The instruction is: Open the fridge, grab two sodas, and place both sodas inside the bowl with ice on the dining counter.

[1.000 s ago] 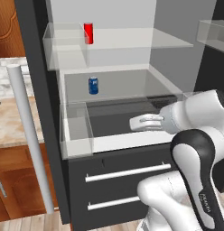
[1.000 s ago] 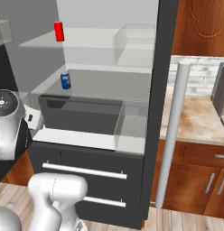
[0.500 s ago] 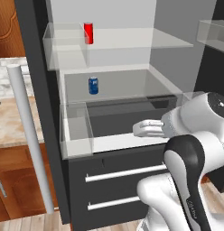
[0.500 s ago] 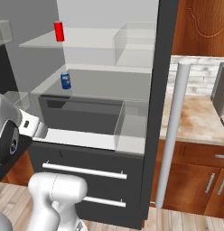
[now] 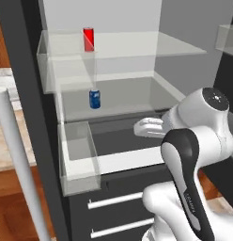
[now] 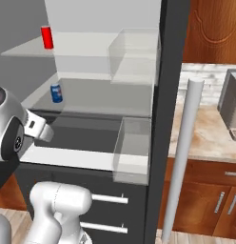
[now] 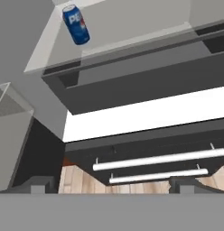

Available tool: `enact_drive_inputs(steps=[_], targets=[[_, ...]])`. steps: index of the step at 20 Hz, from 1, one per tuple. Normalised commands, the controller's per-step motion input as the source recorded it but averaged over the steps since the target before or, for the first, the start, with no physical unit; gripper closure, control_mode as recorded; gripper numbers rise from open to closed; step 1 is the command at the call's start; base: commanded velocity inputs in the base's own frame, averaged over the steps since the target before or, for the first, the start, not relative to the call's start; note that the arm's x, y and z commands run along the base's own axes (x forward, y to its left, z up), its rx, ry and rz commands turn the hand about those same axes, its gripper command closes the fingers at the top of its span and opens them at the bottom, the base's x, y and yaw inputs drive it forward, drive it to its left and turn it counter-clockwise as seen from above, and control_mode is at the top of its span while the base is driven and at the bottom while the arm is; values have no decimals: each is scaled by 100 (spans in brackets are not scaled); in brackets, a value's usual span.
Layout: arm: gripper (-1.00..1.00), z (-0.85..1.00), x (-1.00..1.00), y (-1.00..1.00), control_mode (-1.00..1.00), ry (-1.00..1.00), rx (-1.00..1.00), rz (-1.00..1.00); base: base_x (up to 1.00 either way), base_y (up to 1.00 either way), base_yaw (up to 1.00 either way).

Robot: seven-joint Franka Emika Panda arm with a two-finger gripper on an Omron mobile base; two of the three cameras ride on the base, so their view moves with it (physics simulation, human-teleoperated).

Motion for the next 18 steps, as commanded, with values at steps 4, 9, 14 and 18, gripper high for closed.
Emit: enact_drive_inputs(steps=[4, 9, 14, 18], targets=[[-100, 0, 0, 0, 100, 0, 0, 0, 61, 27, -17], [-100, 0, 0, 0, 100, 0, 0, 0, 57, 35, -5], [-100, 0, 0, 0, 100, 0, 0, 0, 64, 32, 5], [-100, -26, 25, 29, -100, -46, -15, 28, 0, 0, 0]])
